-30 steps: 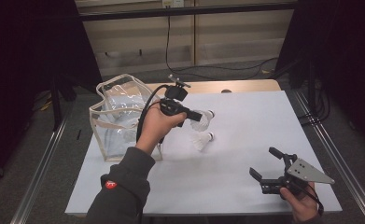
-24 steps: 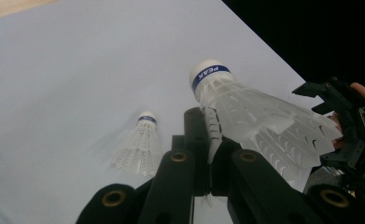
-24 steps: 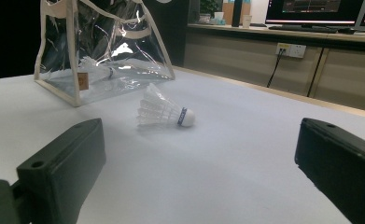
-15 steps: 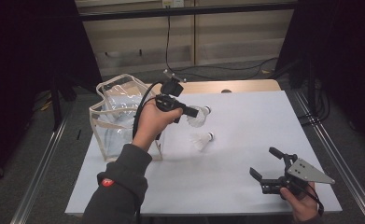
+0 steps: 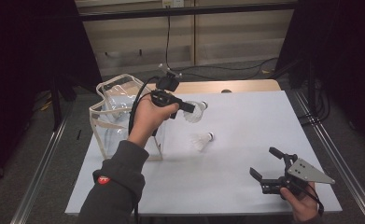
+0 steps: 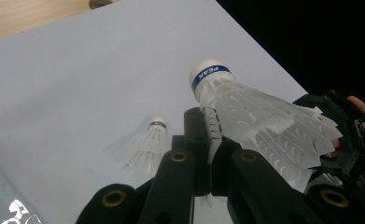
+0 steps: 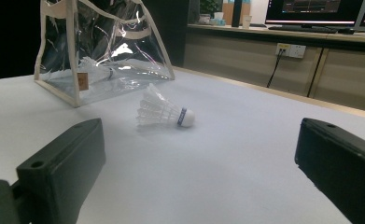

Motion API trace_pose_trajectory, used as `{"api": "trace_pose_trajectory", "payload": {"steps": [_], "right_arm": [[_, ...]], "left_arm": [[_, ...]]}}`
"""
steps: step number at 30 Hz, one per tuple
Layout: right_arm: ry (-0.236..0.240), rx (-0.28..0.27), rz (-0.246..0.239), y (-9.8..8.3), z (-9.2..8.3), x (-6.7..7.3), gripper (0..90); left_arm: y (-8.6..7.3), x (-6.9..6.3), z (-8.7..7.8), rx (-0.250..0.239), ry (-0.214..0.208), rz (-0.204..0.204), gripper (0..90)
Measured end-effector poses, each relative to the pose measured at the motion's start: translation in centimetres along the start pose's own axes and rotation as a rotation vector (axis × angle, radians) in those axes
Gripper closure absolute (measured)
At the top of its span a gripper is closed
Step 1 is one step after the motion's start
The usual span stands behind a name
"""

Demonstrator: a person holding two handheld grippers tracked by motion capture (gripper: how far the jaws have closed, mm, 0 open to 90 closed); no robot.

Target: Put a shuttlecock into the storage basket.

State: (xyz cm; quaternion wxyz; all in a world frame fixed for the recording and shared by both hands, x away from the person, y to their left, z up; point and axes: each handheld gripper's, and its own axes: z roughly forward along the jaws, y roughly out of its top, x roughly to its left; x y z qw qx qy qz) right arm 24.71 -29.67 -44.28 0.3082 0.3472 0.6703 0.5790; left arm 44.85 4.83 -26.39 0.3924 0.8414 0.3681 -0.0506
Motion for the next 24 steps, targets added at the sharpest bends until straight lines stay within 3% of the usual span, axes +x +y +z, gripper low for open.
{"api": "trace_pose_trajectory", "payload": {"steps": [24], "right_arm": [[-0.001,-0.002,0.008,0.0,0.0,0.1,1.6]], "left_arm": [[1.2,0.4,-2.3,-0.023,0.025,-0.005,89.9]]}}
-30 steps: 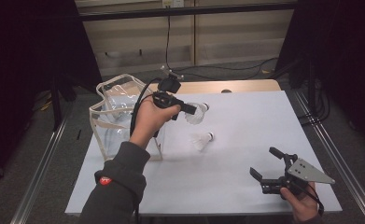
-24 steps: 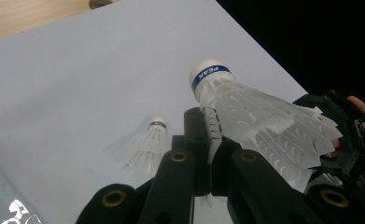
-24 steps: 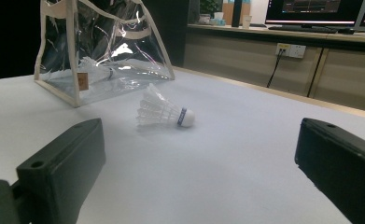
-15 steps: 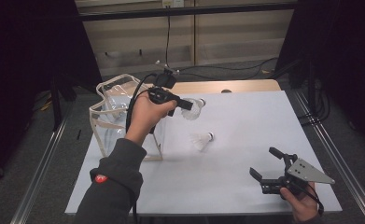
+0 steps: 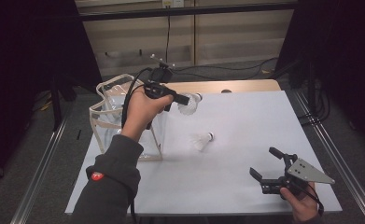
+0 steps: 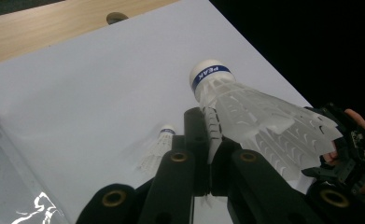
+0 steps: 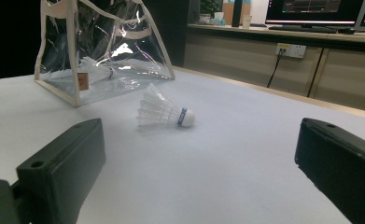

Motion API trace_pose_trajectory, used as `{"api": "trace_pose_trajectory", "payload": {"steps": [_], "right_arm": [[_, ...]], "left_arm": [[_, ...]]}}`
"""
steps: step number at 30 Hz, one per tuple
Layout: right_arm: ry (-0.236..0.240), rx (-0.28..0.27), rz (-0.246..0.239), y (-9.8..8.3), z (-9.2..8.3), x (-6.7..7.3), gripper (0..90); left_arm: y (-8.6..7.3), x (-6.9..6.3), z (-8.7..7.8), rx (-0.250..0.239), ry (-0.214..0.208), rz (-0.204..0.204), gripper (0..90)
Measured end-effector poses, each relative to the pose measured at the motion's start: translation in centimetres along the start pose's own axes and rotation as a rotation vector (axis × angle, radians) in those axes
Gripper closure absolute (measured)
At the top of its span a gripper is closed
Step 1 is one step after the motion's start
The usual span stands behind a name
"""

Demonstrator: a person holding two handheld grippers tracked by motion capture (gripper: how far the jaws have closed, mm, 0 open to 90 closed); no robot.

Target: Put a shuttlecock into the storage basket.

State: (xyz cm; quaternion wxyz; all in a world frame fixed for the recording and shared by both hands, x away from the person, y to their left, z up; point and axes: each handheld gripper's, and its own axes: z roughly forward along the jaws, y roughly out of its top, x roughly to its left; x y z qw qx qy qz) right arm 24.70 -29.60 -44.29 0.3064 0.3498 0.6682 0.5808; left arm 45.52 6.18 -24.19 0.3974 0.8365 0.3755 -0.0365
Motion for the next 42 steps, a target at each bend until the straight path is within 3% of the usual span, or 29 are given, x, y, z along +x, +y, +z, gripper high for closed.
{"api": "trace_pose_trajectory", "payload": {"steps": [42], "right_arm": [[0.002,0.002,-0.003,0.0,-0.1,0.0,1.6]], "left_arm": [[1.2,1.2,-2.8,-0.047,0.071,-0.038,89.9]]}}
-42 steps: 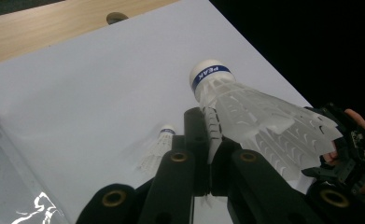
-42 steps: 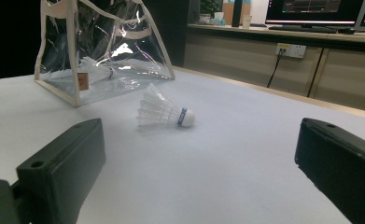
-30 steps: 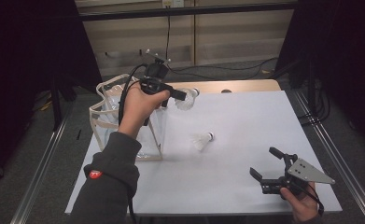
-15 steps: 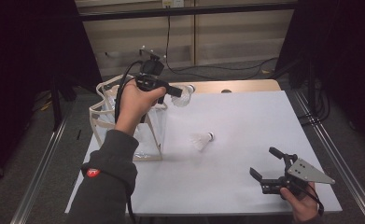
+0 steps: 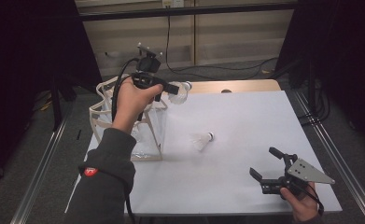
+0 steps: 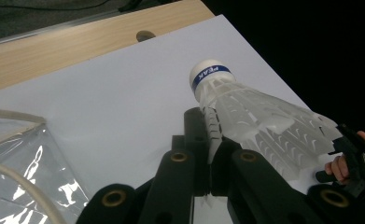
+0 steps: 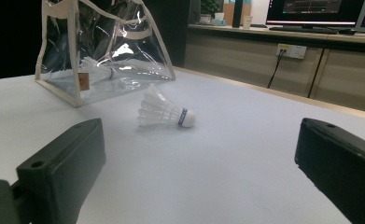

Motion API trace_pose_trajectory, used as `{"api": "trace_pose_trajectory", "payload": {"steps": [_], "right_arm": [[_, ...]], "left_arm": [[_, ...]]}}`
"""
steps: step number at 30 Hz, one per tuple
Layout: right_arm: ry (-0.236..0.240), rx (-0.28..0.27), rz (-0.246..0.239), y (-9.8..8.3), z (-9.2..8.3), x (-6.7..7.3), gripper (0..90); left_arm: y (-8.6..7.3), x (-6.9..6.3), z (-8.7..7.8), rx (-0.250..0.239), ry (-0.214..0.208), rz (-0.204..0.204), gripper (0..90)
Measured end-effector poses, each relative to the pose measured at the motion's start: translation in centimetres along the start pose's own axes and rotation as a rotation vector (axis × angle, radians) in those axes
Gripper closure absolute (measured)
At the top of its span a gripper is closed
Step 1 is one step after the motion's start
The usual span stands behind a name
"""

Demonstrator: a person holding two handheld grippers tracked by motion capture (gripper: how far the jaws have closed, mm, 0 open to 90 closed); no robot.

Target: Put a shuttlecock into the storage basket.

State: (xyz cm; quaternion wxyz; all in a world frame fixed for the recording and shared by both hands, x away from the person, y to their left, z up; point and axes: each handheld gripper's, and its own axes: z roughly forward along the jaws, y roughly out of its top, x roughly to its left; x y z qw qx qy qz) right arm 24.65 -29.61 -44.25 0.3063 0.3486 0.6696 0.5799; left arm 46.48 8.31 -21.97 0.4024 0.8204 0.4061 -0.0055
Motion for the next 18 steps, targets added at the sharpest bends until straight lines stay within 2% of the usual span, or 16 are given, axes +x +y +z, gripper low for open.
{"api": "trace_pose_trajectory", "payload": {"steps": [18], "right_arm": [[-0.001,-0.001,0.0,0.0,0.0,0.0,1.6]], "left_arm": [[0.2,0.9,-1.4,-0.024,0.038,-0.024,89.9]]}}
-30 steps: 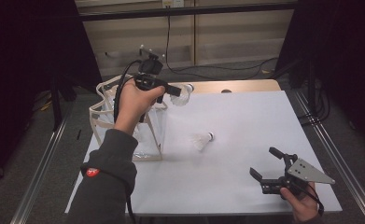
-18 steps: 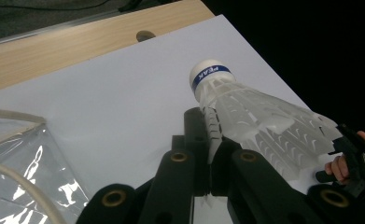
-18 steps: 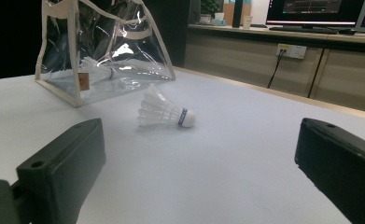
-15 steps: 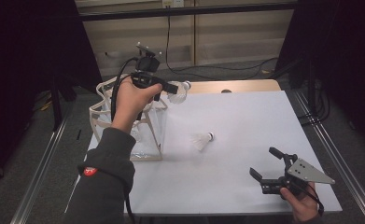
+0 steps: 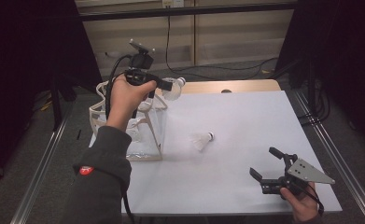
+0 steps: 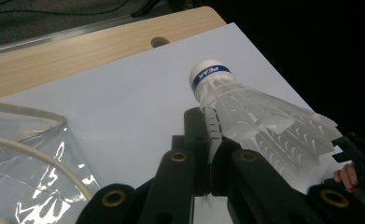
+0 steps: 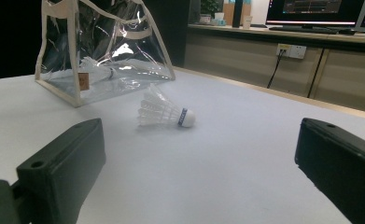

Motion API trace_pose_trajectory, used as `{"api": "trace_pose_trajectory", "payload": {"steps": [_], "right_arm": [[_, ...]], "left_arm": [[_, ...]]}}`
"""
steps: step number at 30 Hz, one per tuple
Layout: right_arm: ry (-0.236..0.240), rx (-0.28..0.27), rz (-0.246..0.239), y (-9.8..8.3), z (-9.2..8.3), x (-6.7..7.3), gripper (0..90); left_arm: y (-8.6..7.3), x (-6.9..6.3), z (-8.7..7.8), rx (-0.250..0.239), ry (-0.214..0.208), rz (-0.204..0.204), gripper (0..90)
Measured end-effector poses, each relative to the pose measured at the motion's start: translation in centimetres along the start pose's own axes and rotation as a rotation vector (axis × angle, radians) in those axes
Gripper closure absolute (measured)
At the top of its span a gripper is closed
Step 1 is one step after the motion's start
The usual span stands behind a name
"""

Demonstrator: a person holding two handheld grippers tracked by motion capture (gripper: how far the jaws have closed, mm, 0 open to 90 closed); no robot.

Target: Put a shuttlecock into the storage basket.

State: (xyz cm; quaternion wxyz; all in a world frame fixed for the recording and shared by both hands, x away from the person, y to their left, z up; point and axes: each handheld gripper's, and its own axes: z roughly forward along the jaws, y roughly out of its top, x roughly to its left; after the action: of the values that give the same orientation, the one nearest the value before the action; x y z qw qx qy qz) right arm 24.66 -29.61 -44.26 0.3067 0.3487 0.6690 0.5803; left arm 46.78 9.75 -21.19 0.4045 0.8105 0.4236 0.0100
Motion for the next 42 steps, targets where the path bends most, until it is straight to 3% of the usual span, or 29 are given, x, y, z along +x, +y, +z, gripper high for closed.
{"api": "trace_pose_trajectory", "payload": {"steps": [42], "right_arm": [[0.002,0.006,0.001,0.0,0.0,0.1,1.6]], "left_arm": [[0.3,1.7,-2.2,-0.039,0.062,-0.026,89.9]]}}
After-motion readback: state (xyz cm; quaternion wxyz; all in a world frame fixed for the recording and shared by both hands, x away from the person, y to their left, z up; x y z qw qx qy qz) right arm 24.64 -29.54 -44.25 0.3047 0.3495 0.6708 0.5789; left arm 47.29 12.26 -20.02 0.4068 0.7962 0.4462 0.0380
